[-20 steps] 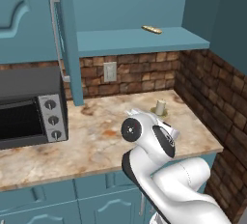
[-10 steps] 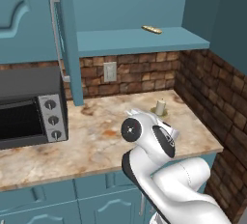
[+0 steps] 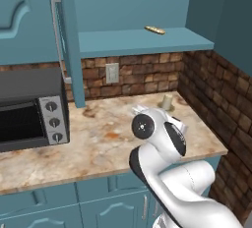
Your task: Pick the jar and candle from the dining table and place them in the open cabinet. Close the cabinet after placing the objects.
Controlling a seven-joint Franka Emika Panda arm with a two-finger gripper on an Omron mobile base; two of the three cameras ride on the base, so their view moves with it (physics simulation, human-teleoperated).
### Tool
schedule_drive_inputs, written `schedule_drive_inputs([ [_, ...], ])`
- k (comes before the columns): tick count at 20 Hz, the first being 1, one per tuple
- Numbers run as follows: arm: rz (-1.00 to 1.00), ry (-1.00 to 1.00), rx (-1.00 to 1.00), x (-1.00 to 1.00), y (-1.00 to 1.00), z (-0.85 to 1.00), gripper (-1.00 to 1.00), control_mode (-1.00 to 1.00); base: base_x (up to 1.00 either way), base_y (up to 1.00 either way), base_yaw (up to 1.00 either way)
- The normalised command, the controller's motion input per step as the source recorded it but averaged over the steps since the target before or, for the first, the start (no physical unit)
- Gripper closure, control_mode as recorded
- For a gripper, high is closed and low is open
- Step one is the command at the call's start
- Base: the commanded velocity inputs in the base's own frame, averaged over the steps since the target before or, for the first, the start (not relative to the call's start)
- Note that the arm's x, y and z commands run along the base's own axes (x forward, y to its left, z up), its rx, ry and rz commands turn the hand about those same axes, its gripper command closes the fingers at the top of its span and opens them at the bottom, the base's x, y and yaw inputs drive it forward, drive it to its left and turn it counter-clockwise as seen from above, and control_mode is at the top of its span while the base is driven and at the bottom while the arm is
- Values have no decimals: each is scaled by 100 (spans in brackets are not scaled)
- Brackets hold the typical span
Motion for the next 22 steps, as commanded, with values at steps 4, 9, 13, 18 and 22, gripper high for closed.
schedule_drive_inputs([
  [4, 11, 2, -4, -21, -2, 84, 100, -100, 0, 0, 0],
  [9, 19, 11, -5, -19, 19, 78, 100, -100, 0, 0, 0],
  [13, 19, 4, -10, -5, 7, 66, 100, -100, 0, 0, 0],
  [18, 16, -5, -10, 0, 1, 58, 100, -100, 0, 0, 0],
  [22, 16, -4, 1, 9, 0, 53, 100, -100, 0, 0, 0],
])
